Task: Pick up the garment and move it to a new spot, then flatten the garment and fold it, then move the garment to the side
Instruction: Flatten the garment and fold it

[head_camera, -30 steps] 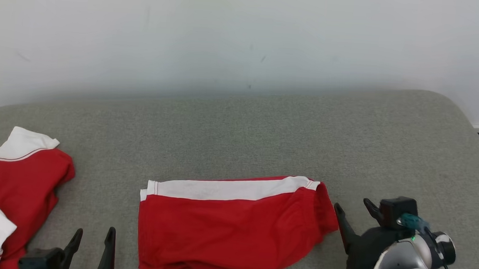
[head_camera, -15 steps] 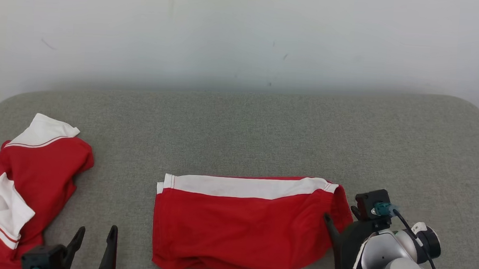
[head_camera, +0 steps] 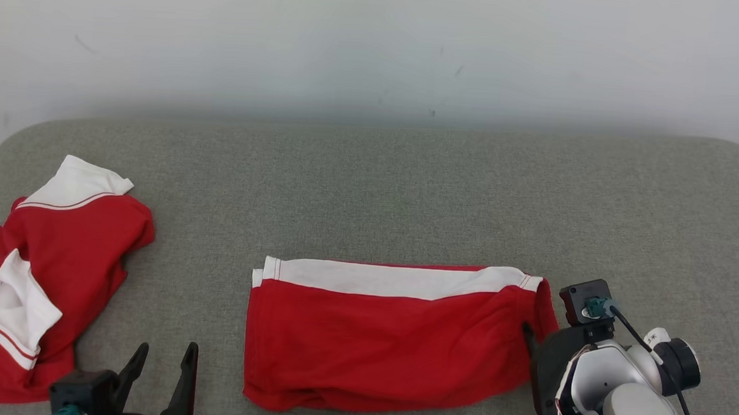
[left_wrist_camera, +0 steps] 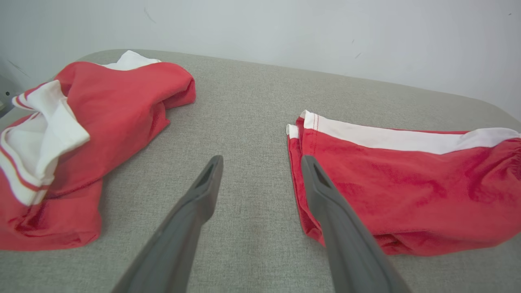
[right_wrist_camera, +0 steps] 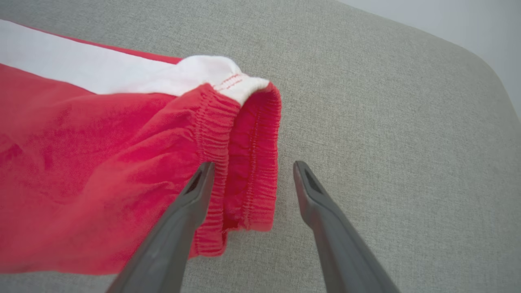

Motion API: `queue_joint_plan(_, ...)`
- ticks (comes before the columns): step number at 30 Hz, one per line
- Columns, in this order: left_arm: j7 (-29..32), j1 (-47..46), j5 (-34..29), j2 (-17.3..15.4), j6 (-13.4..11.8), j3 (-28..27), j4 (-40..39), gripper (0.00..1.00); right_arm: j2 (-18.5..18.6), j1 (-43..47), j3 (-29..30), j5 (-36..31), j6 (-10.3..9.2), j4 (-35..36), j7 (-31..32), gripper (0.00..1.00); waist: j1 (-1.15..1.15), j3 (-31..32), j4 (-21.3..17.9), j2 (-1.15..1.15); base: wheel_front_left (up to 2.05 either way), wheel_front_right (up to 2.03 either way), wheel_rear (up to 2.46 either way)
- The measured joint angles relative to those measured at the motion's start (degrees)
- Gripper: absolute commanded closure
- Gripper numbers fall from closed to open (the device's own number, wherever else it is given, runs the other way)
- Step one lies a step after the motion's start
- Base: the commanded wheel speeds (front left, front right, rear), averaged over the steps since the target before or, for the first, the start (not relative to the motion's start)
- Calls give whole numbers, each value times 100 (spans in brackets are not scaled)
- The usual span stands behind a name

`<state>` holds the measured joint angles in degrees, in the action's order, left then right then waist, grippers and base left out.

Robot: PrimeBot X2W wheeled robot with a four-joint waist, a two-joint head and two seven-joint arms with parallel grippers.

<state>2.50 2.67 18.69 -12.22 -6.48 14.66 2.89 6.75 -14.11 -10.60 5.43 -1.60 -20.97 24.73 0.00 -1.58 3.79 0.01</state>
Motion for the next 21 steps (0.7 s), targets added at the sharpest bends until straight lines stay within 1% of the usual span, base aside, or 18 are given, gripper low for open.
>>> queue_joint_plan(6,8,-107,-1,9,2,37,-5,0,5,-204,66,3,-19,-110,56,0,0,-147,76,-1,0,0,0)
queue_joint_plan(10,33,-224,-2,14,46,62,-16,0,-2,-224,221,109,-94,-296,108,0,0,-268,157,0,0,0,0)
queue_joint_plan(12,45,-228,-4,18,47,70,-15,0,-10,-230,307,182,-99,-355,108,0,0,-312,193,0,0,0,0)
queue_joint_plan(17,51,-339,-10,26,52,77,-11,0,-98,-274,506,522,-100,-521,108,0,0,-405,286,0,0,0,0)
queue_joint_plan(21,51,-339,-10,22,51,66,1,0,-193,-406,554,775,-91,-709,156,0,0,-443,332,0,0,0,0)
